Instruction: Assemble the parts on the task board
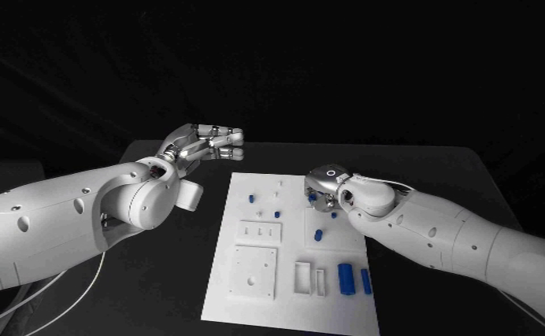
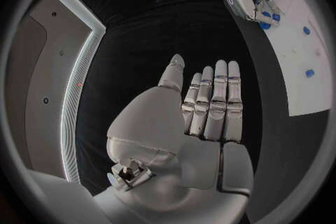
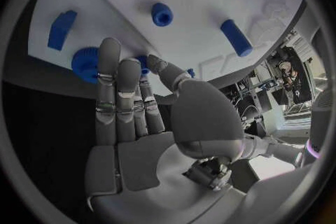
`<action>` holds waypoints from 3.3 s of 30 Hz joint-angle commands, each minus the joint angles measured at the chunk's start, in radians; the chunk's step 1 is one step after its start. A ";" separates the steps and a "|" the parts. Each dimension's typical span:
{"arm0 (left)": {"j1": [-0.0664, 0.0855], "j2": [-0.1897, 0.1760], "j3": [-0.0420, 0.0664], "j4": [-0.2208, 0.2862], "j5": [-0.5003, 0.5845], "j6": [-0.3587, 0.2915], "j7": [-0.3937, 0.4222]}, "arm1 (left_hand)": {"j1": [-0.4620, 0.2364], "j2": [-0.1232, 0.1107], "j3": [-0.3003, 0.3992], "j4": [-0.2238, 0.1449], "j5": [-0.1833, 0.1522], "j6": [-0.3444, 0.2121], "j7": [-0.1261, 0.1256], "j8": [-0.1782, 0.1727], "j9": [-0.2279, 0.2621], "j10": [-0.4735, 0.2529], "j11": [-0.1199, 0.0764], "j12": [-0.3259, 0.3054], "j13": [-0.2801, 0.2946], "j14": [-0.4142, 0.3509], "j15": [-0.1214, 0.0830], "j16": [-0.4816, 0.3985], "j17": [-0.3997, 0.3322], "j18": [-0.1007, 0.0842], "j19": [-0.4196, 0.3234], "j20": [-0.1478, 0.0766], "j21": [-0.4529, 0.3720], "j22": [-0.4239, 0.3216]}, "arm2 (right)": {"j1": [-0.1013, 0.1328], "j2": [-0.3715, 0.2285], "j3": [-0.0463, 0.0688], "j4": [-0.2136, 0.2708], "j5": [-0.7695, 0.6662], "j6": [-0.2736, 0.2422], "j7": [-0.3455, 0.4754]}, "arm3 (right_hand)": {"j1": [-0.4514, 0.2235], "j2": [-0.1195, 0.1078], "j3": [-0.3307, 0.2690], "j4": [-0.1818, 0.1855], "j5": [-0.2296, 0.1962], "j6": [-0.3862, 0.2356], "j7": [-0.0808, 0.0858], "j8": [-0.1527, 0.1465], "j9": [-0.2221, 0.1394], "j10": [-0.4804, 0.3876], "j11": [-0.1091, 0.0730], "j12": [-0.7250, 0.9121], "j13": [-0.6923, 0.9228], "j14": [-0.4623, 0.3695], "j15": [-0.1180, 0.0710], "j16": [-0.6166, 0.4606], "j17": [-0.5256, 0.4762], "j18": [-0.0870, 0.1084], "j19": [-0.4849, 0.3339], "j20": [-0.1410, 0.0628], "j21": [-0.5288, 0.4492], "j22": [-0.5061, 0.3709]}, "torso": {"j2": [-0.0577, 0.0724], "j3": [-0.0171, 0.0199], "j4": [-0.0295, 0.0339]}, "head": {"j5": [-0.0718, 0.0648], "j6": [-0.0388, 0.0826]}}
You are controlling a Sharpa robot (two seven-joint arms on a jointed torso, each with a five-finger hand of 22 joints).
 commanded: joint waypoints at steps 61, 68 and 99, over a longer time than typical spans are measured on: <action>0.032 0.033 0.001 0.006 -0.012 0.018 -0.004 | -0.011 0.000 0.000 -0.009 0.003 -0.003 0.000 0.001 0.001 -0.005 0.002 0.002 0.002 0.000 0.003 0.006 0.000 -0.011 -0.007 -0.003 0.010 -0.007 | -0.003 0.165 0.069 -0.106 -0.055 -0.187 -0.102 | 0.020 0.018 0.048 0.000 -0.050 0.050 -0.011 0.005 0.002 0.047 -0.016 0.008 0.003 0.000 -0.018 -0.010 0.027 0.001 -0.022 -0.018 0.020 0.317 | 0.045 -0.0108 0.0434 | 0.057 0.062; 0.034 0.034 0.001 0.003 -0.012 0.020 -0.007 | -0.011 0.000 0.000 -0.009 0.003 -0.003 0.000 0.001 0.001 -0.005 0.002 0.002 0.002 0.000 0.003 0.006 0.000 -0.011 -0.007 -0.003 0.010 -0.007 | -0.001 0.165 0.069 -0.109 -0.059 -0.194 -0.106 | 0.021 0.017 0.049 0.000 -0.051 0.050 -0.010 0.005 0.002 0.047 -0.016 0.008 0.003 0.000 -0.018 -0.009 0.028 0.001 -0.018 -0.018 0.008 0.333 | 0.048 -0.0105 0.0391 | 0.061 0.063; 0.034 0.041 0.001 -0.005 -0.013 0.031 -0.018 | -0.011 -0.002 0.000 -0.007 -0.002 -0.004 0.000 0.001 0.001 -0.007 0.003 0.002 0.002 -0.001 0.004 0.006 0.000 -0.011 -0.008 -0.002 0.012 -0.010 | 0.002 0.174 0.070 -0.125 -0.060 -0.150 -0.105 | 0.022 0.009 0.038 0.001 -0.061 0.027 -0.004 0.004 0.001 0.022 -0.008 0.007 0.003 0.002 -0.010 -0.016 0.025 0.001 -0.010 -0.010 -0.035 0.373 | 0.053 -0.0130 0.0426 | 0.061 0.063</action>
